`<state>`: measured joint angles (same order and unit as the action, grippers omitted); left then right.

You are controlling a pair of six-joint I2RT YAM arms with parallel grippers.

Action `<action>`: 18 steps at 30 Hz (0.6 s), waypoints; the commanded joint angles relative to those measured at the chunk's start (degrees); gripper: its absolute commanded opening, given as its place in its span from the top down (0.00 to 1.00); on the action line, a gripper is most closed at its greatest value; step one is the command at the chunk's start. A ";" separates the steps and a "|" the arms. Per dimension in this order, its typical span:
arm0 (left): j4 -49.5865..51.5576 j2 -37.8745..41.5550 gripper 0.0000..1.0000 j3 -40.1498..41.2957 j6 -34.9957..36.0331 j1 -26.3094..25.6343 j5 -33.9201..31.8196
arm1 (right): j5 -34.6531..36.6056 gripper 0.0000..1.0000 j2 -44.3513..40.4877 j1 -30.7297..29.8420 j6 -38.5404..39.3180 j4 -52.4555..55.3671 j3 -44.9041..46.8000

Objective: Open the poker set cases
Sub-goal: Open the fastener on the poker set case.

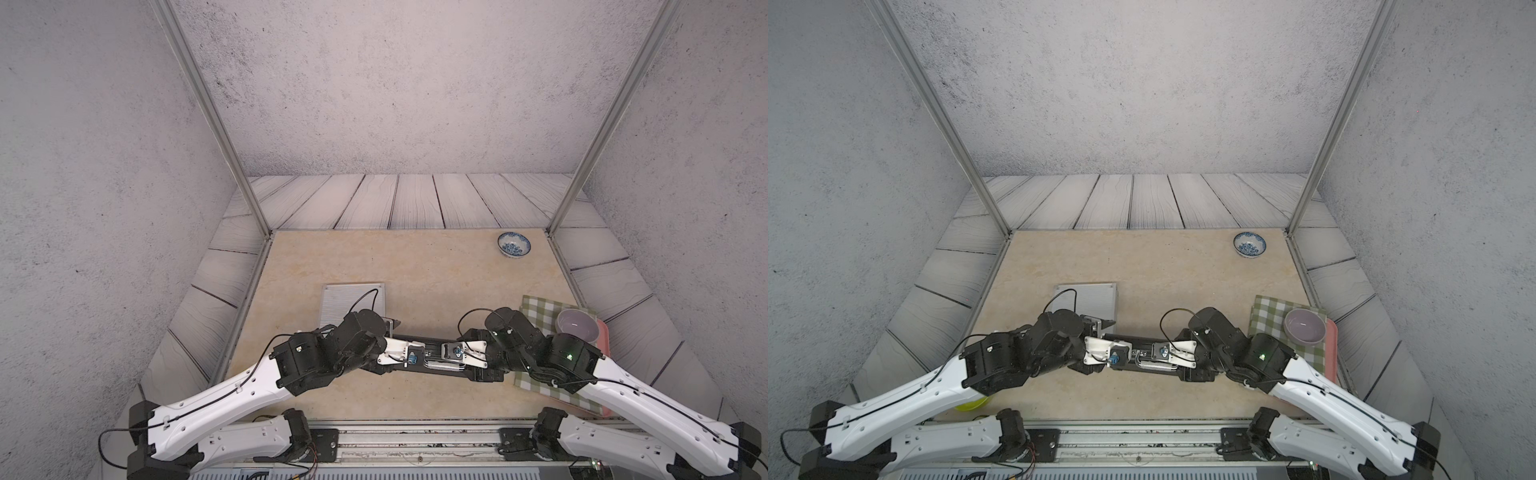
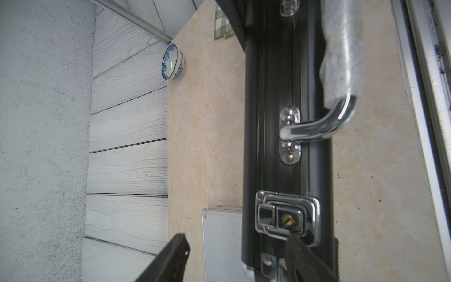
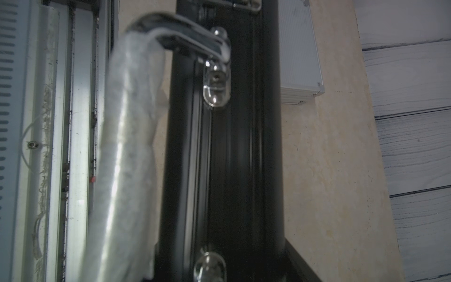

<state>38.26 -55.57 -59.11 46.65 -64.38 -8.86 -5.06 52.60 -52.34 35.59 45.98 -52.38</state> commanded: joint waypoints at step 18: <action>-2.09 3.14 0.35 0.57 -2.02 -1.32 1.58 | 1.54 0.85 1.13 -0.84 -3.95 5.69 1.62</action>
<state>35.75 -54.89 -58.43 45.45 -65.14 -9.04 -3.92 52.73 -52.95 34.61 45.91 -52.45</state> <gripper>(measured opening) 0.654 0.658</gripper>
